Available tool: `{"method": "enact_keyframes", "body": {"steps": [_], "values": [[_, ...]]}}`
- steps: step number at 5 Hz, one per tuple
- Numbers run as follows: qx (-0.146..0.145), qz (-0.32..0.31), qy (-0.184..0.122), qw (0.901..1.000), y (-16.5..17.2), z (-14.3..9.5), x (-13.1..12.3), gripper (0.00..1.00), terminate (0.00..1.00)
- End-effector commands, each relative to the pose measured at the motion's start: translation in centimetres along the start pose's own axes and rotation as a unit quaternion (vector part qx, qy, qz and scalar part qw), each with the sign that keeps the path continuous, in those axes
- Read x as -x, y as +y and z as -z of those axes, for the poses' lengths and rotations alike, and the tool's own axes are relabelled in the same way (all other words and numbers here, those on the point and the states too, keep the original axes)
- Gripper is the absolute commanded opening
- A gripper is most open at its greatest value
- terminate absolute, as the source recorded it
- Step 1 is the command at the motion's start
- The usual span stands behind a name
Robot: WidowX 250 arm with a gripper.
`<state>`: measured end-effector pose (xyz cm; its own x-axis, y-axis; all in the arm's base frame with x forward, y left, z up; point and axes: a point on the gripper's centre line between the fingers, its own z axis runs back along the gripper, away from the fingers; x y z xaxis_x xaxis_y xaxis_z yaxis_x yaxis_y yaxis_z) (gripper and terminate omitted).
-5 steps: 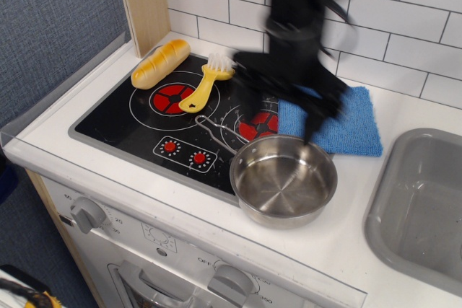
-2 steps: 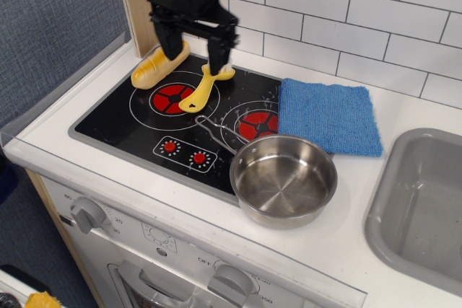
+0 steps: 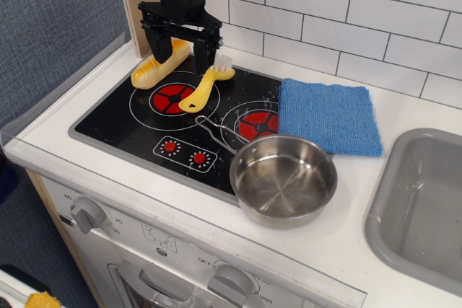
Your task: Place the bread inside the pot
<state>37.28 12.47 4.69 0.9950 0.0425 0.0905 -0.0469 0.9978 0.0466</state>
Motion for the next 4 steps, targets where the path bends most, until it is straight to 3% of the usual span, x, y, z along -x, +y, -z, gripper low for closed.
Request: {"method": "enact_keyframes", "body": {"steps": [1, 4], "values": [[-0.013, -0.002, -0.004, 0.9999, 2.9, -0.4, -0.9, 1.00, 0.00], [-0.012, -0.005, 0.025, 0.9996, 3.7, 1.5, -0.7, 1.00, 0.00]]}}
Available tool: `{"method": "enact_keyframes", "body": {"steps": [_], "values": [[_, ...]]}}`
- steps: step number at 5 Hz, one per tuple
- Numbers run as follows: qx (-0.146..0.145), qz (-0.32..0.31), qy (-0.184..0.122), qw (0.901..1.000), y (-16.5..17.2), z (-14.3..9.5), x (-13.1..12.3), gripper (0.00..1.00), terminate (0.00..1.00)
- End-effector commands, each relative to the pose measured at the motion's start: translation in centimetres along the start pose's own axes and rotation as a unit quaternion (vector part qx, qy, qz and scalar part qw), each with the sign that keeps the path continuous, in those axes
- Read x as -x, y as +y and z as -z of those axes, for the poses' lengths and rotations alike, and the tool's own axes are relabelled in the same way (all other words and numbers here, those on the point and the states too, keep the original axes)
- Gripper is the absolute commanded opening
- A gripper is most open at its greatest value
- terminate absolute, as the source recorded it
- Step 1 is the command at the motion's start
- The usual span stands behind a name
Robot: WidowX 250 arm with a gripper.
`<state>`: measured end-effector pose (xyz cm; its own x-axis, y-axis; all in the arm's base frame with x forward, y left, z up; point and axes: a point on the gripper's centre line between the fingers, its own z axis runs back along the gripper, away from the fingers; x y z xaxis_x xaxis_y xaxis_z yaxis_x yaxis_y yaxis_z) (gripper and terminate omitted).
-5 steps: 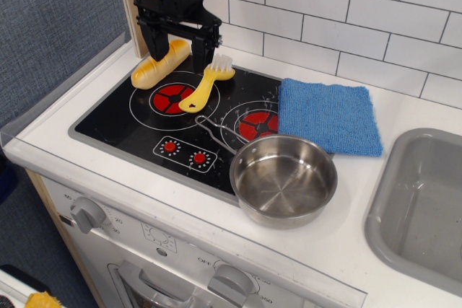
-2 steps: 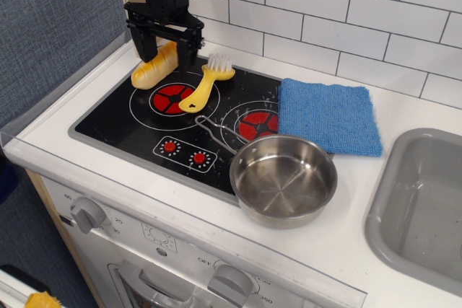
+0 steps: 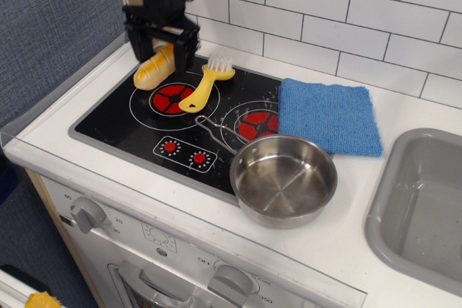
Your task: Place the bread inside the pot
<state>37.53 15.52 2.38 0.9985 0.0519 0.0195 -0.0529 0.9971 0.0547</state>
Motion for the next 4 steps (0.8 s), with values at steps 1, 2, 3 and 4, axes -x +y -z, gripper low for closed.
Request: {"method": "enact_keyframes", "body": {"steps": [1, 2, 3, 4], "values": [[-0.013, -0.013, -0.003, 0.9998, 1.7, -0.7, -0.4, 1.00, 0.00], [-0.008, -0.017, 0.004, 0.9998, 1.1, -0.2, 0.1, 0.00, 0.00], [-0.016, -0.014, -0.021, 0.9996, 0.2, -2.4, 0.3, 0.00, 0.00], [-0.034, -0.050, -0.064, 0.9961, 0.5, -6.3, 1.6, 0.00, 0.00]]}}
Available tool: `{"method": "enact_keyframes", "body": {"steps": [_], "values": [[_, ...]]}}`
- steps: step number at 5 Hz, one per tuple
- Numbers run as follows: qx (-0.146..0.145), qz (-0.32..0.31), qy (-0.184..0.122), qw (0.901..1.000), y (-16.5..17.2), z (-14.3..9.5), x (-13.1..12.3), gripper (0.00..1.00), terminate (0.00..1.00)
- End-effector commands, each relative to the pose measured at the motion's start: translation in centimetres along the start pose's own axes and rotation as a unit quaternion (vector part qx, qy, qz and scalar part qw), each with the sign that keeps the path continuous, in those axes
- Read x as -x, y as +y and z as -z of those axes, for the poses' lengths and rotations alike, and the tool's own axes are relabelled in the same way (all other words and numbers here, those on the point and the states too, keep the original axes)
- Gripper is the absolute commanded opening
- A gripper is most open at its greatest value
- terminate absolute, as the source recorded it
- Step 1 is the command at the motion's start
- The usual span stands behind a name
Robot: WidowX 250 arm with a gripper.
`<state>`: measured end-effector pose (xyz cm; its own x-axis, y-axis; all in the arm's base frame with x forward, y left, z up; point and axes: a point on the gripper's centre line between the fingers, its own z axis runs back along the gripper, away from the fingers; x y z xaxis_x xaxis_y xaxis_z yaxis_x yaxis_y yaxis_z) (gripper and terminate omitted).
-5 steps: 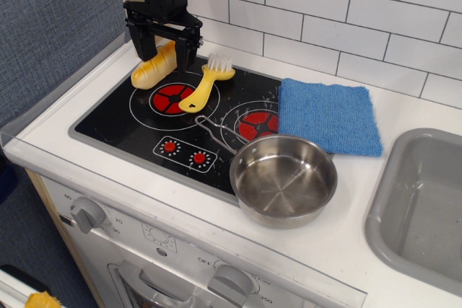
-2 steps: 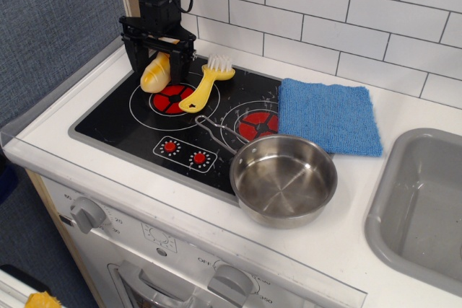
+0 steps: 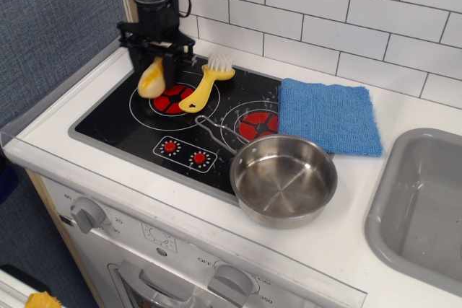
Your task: Place the bread inside the pot
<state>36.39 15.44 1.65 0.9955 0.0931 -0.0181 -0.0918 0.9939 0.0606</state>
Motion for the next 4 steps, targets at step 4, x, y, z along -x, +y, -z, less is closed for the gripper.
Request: {"method": "enact_keyframes", "body": {"steps": [4], "values": [[0.002, 0.084, -0.134, 0.9873, -15.7, -10.5, 9.0, 0.00, 0.00]]}}
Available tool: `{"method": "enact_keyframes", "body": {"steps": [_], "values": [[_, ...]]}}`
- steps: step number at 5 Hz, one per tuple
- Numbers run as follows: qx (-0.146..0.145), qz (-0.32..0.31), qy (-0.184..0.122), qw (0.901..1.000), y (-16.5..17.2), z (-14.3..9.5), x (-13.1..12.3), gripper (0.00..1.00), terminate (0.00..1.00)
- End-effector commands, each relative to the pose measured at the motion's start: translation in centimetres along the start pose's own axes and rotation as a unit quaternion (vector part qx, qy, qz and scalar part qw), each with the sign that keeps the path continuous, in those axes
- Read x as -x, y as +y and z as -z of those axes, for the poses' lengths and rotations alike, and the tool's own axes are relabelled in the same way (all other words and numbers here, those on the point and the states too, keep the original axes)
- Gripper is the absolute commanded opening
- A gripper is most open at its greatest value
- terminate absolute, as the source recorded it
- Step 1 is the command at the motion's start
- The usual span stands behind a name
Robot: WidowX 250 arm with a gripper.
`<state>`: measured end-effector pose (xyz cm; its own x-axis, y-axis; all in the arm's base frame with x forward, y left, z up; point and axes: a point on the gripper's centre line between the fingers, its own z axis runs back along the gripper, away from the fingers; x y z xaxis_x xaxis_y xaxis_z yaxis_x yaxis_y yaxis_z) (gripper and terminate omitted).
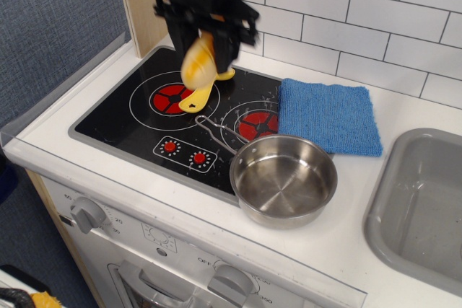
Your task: Place the bread inside the pot
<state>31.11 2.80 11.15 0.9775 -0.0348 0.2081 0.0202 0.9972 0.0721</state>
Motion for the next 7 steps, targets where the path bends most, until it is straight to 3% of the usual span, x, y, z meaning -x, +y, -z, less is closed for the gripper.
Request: {"method": "enact_keyframes", "body": {"steps": [1, 2, 3, 5, 6, 7], "values": [[0.012, 0.043, 0.001, 0.9990, -7.6, 0.6, 2.6, 0.00, 0.00], [0.025, 0.065, 0.027, 0.9972, -9.5, 2.4, 3.1, 0.00, 0.00], [0.029, 0.071, 0.042, 0.9961, -10.1, 3.1, 3.5, 1.00, 0.00], [0.030, 0.068, 0.036, 0.9966, -9.8, 2.0, 3.7, 1.00, 0.00], [0.030, 0.039, 0.003, 0.9988, -8.2, -0.8, 3.9, 1.00, 0.00], [0.032, 0.023, 0.003, 0.9992, -6.6, -1.3, 4.3, 1.00, 0.00]]}}
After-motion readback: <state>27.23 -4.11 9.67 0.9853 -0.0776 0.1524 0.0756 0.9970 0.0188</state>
